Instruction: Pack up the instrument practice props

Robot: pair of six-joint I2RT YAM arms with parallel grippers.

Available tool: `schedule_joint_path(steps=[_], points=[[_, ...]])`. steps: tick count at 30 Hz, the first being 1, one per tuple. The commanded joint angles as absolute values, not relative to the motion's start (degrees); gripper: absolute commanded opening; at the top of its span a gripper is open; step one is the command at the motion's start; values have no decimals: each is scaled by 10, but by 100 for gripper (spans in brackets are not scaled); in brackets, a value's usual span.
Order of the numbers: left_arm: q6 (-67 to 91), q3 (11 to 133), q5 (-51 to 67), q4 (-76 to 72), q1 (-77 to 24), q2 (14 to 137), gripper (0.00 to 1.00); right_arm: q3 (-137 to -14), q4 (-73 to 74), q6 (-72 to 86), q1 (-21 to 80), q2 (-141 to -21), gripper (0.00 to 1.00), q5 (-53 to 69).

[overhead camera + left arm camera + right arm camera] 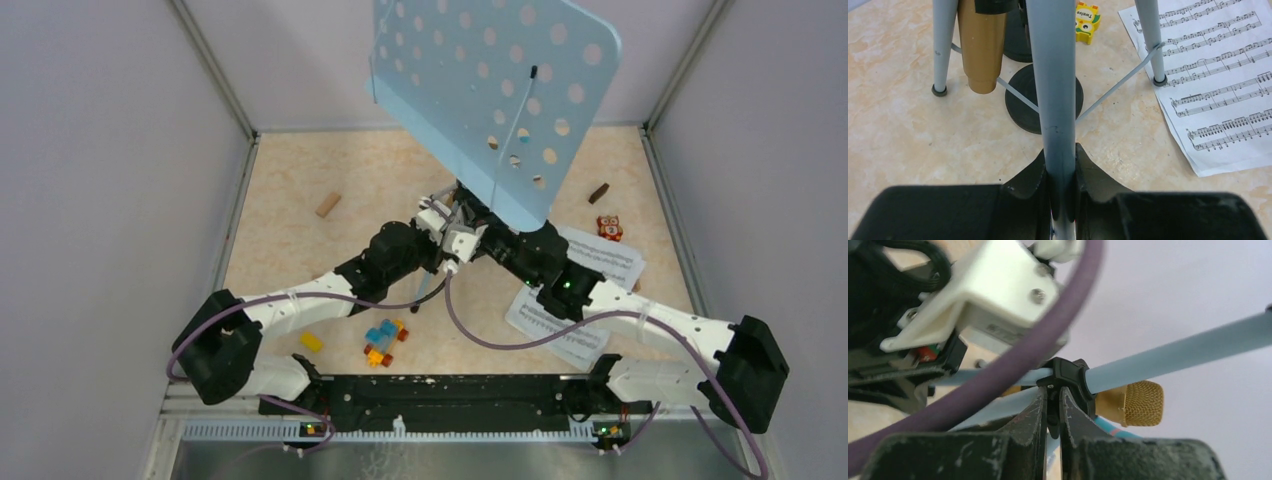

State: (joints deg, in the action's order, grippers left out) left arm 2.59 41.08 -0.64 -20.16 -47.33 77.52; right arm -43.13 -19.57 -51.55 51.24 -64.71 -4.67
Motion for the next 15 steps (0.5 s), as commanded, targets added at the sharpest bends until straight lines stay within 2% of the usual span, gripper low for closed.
schedule_joint_path(steps=[1,10,12,15], points=[[-20,433,76,-228,-498,803,0,-400,-4,-679,598,-674,0,62],[-16,437,81,-222,-500,818,0,-387,52,-859,600,-675,1,-91],[-15,437,80,-222,-501,819,0,-379,32,-849,601,-663,12,-112],[-18,436,74,-221,-501,821,0,-374,-21,-761,603,-619,59,-104]])
